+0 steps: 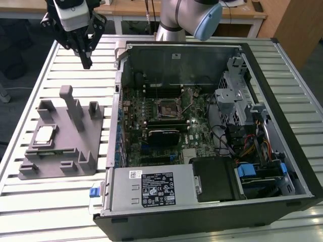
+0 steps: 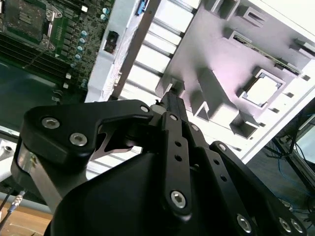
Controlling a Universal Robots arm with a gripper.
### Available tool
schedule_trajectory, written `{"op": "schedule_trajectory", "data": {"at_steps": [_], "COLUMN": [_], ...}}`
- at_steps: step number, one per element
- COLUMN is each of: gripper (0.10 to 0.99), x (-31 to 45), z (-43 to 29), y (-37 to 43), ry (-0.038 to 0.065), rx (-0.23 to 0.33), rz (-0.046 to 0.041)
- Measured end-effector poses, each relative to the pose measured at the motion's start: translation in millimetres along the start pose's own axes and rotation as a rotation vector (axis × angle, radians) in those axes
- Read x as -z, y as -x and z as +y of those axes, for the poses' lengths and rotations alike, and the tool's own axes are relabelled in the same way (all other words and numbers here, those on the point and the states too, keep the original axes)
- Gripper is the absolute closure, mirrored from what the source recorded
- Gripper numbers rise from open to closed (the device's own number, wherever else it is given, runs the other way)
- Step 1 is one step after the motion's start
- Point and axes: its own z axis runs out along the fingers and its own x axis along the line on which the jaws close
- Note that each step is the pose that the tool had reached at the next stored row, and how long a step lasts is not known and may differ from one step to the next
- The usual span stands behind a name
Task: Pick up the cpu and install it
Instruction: 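Reach for the cpu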
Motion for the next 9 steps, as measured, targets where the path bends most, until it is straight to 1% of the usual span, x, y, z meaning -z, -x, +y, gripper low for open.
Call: {"op": "schedule_trajectory", "data": {"at_steps": [9], "gripper": [0.973], "x": [-0.8], "z": [-2.0], "y": [-25.5], "ry": [0.0], "rx": [0.0], "rz": [0.0024]}}
